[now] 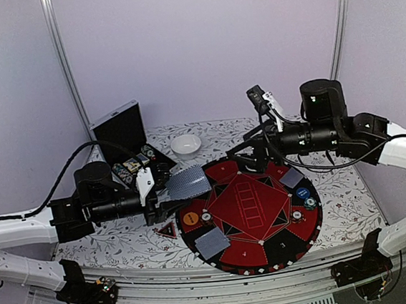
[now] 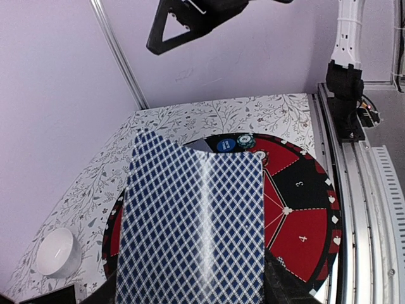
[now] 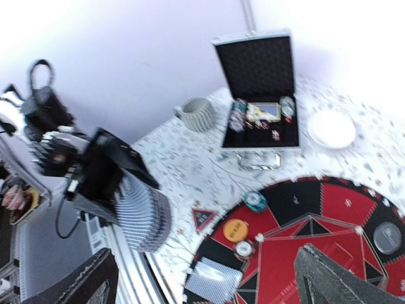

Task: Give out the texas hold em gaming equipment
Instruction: Pick up the poker card from the face-down deck piles.

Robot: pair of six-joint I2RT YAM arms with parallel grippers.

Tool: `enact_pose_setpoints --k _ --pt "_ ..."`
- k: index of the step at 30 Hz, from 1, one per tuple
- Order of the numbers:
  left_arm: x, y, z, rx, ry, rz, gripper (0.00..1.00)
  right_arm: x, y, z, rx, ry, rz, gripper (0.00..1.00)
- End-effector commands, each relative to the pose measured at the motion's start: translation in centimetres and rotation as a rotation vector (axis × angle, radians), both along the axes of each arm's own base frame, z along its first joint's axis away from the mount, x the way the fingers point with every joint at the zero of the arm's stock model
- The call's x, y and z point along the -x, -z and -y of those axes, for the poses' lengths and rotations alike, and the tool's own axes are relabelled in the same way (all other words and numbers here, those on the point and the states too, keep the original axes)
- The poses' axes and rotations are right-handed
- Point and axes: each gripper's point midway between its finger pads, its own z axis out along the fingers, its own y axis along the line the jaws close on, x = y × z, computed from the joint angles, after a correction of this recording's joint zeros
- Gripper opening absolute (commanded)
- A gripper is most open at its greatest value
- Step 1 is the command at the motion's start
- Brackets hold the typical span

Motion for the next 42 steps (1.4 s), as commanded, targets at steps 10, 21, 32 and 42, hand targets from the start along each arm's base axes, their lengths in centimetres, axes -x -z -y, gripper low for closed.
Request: enact_pose_setpoints --k 10,21,32,42 --pt "0.2 -0.9 0.5 0.001 0.014 0.036 0.53 1.8 3.2 -9.2 -0.061 -0.262 0.006 0.99" --pt "0.4 -1.2 0.3 0.013 0.016 0.047 0.53 -1.5 7.4 -7.9 0.1 -0.083 -0.052 0.99" --pt "0.4 -1.2 0.4 0.013 0.015 0.046 0.53 -1.6 6.3 -5.7 0.14 -0.034 -0.029 0.96" --pt "0.2 -1.0 0.4 0.007 0.008 0.043 0.53 2.0 5.0 -7.7 0.071 -0.275 -0.082 0.42"
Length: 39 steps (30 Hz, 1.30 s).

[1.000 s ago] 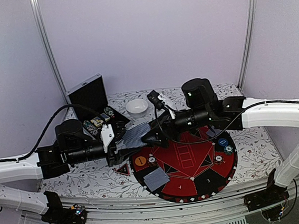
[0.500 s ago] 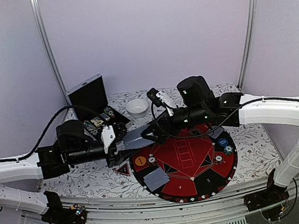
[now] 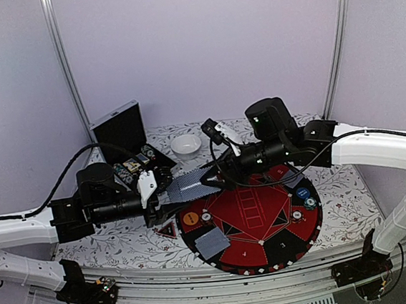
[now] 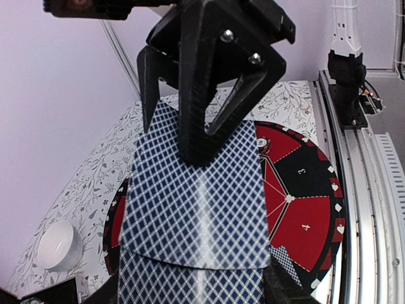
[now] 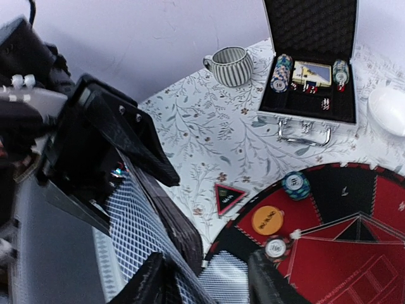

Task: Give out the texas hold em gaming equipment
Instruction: Pick up the poker card from the face-down deck piles, then distribute the poker card in the small blind area.

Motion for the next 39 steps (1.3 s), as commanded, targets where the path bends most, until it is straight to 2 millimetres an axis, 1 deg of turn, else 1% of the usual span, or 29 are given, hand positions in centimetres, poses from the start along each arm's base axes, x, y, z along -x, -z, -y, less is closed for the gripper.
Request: enact_pose_setpoints --k 1,2,4,7,12,20,22,24,25,27,28,29,31,32,34,36,37,39 --pt "0.2 -2.1 0.5 0.056 0.016 0.041 0.53 1.4 -1.6 -0.5 -0.038 -0.09 -0.026 0.35" --pt "0.2 -2.1 0.5 0.055 0.015 0.04 0.53 1.3 -1.7 -0.4 -0.037 -0.087 -0.026 0.25" --pt "0.2 -2.1 0.5 0.055 0.014 0.041 0.53 1.0 -1.8 0.0 -0.031 -0.067 -0.022 0.14" --pt "0.1 -2.1 0.5 0.054 0.011 0.041 0.53 0.4 -1.7 0.9 -0.015 -0.031 -0.029 0.04" --pt "0.1 -2.0 0.6 0.051 0.011 0.04 0.53 -0.2 -1.9 2.4 0.022 0.017 -0.026 0.03" --pt "0.0 -1.8 0.6 0.044 0.008 0.035 0.53 -0.3 -4.4 4.8 0.016 0.039 0.02 0.02" --pt "0.0 -1.8 0.6 0.045 0.007 0.037 0.53 -1.3 -4.9 6.3 0.026 0.081 0.041 0.02" --pt "0.0 -1.8 0.6 0.045 0.007 0.035 0.53 -3.6 -4.6 9.2 0.055 0.174 0.041 0.02" --pt "0.0 -1.9 0.6 0.047 0.007 0.036 0.53 -5.3 -4.0 11.2 0.073 0.244 0.031 0.02" --pt "0.0 -2.0 0.6 0.049 0.008 0.037 0.53 -8.5 -2.0 15.3 0.137 0.393 0.008 0.02" --pt "0.0 -2.0 0.6 0.049 0.008 0.036 0.53 -9.5 -0.9 16.8 0.177 0.425 0.006 0.02" --pt "0.0 -2.0 0.6 0.049 0.007 0.036 0.53 -10.3 0.3 18.0 0.216 0.441 0.005 0.02" --pt "0.0 -2.0 0.6 0.051 0.009 0.037 0.53 -11.9 2.2 20.2 0.335 0.458 0.064 0.02" --pt "0.0 -2.0 0.6 0.05 0.009 0.035 0.53 -12.4 3.1 20.9 0.387 0.461 0.083 0.02" --pt "0.1 -2.1 0.6 0.052 0.011 0.034 0.53 -12.6 5.1 21.6 0.48 0.389 0.142 0.02" --pt "0.1 -2.2 0.6 0.056 0.014 0.033 0.53 -13.2 6.1 22.0 0.561 0.282 0.242 0.02" --pt "0.2 -2.2 0.6 0.057 0.015 0.033 0.53 -13.4 7.2 22.1 0.585 0.244 0.236 0.02" --pt "0.2 -2.3 0.6 0.058 0.015 0.034 0.53 -13.2 8.2 22.6 0.628 0.152 0.22 0.02"
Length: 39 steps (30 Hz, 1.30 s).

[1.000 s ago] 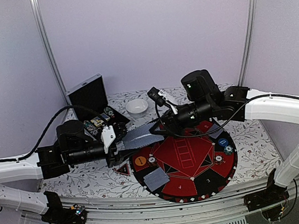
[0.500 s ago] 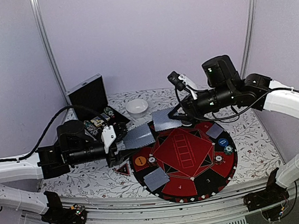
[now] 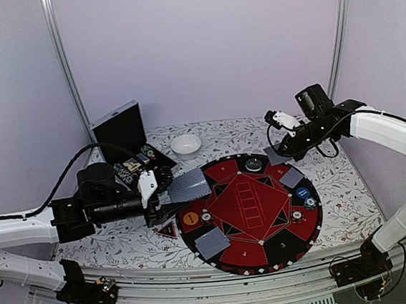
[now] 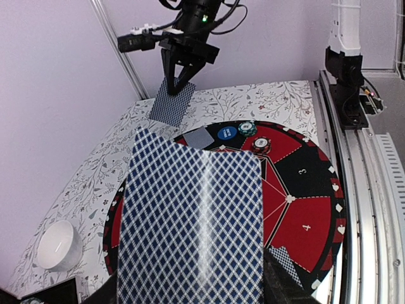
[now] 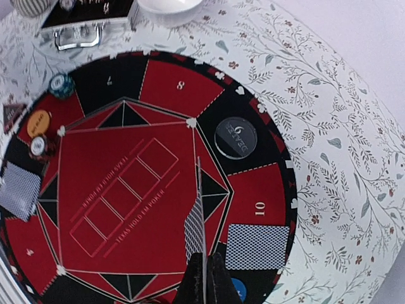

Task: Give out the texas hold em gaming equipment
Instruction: Distribute the poker card in the small blind area.

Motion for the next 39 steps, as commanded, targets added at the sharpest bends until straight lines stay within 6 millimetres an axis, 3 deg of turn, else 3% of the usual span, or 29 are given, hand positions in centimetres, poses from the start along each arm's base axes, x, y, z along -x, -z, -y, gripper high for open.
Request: enact_pose_setpoints --k 1,3,9,18,29,39 --pt "0.3 -2.4 0.5 0.06 0.017 0.033 0.53 0.1 3.0 1.8 0.209 -0.22 -0.016 0.02" --pt "0.3 -2.4 0.5 0.062 0.019 0.033 0.53 0.1 4.4 3.1 0.301 -0.249 -0.058 0.02" --pt "0.4 -2.6 0.5 0.065 0.022 0.033 0.53 3.5 9.3 4.6 0.39 -0.374 -0.285 0.02" --pt "0.4 -2.4 0.5 0.062 0.022 0.029 0.53 1.9 13.0 6.1 0.463 -0.355 -0.39 0.02" --pt "0.4 -2.2 0.5 0.058 0.02 0.029 0.53 -1.3 13.5 5.2 0.47 -0.356 -0.362 0.02" --pt "0.4 -2.2 0.5 0.056 0.02 0.029 0.53 -2.3 13.8 5.8 0.519 -0.341 -0.356 0.02"
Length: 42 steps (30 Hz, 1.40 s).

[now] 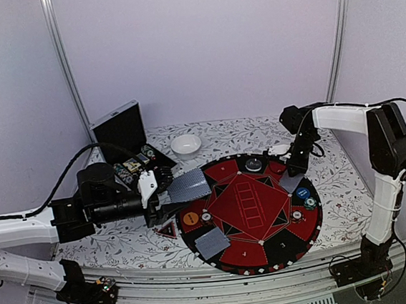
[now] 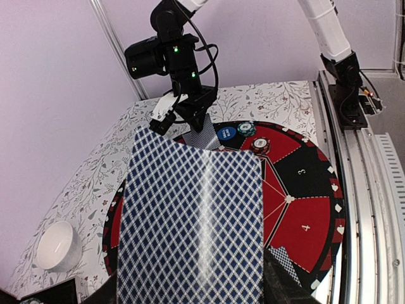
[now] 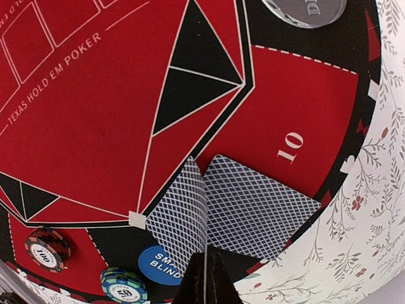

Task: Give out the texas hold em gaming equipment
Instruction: Distribute the poker card in the small blind area.

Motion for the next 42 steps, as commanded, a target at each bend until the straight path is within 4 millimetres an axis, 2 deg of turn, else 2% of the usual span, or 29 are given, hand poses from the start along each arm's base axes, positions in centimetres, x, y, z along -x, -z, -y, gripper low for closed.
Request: enact_pose_setpoints --k 1,5,11,16,19,25,26,30,32,33,34,35,39,42 --pt "0.3 -2.1 0.5 0.054 0.015 0.03 0.53 -1.0 -0.2 0.3 0.026 -0.005 0.016 0.02" --pt "0.3 -2.1 0.5 0.053 0.014 0.031 0.53 -1.8 -0.4 0.4 0.023 0.004 0.027 0.02" --pt "0.3 -2.1 0.5 0.052 0.014 0.031 0.53 -1.8 0.7 1.5 0.064 0.024 0.006 0.02" --pt "0.3 -2.1 0.5 0.053 0.016 0.03 0.53 -3.0 1.0 2.3 0.106 0.037 0.053 0.02" --pt "0.3 -2.1 0.5 0.053 0.016 0.031 0.53 -3.5 1.4 2.8 0.136 0.044 0.067 0.1" --pt "0.3 -2.1 0.5 0.052 0.015 0.032 0.53 -3.3 2.6 3.4 0.173 0.046 0.054 0.18" --pt "0.3 -2.1 0.5 0.051 0.016 0.032 0.53 -3.5 2.6 3.6 0.182 0.05 0.062 0.24" --pt "0.3 -2.2 0.5 0.053 0.018 0.03 0.53 -4.8 2.4 4.0 0.211 0.068 0.115 0.36" --pt "0.3 -2.2 0.5 0.053 0.017 0.033 0.53 -5.2 2.3 4.4 0.232 0.079 0.132 0.48" --pt "0.3 -2.2 0.5 0.054 0.017 0.032 0.53 -5.3 2.2 4.5 0.242 0.081 0.138 0.61" --pt "0.3 -2.3 0.5 0.054 0.017 0.033 0.53 -5.4 2.2 4.7 0.252 0.085 0.142 0.95" --pt "0.3 -2.2 0.5 0.053 0.017 0.032 0.53 -5.5 2.1 5.0 0.262 0.092 0.149 1.0" --pt "0.4 -2.3 0.4 0.055 0.018 0.034 0.53 -6.5 0.9 5.6 0.298 0.115 0.225 0.99" --pt "0.4 -2.3 0.4 0.056 0.019 0.033 0.53 -8.9 -2.7 5.4 0.27 0.163 0.376 0.99"
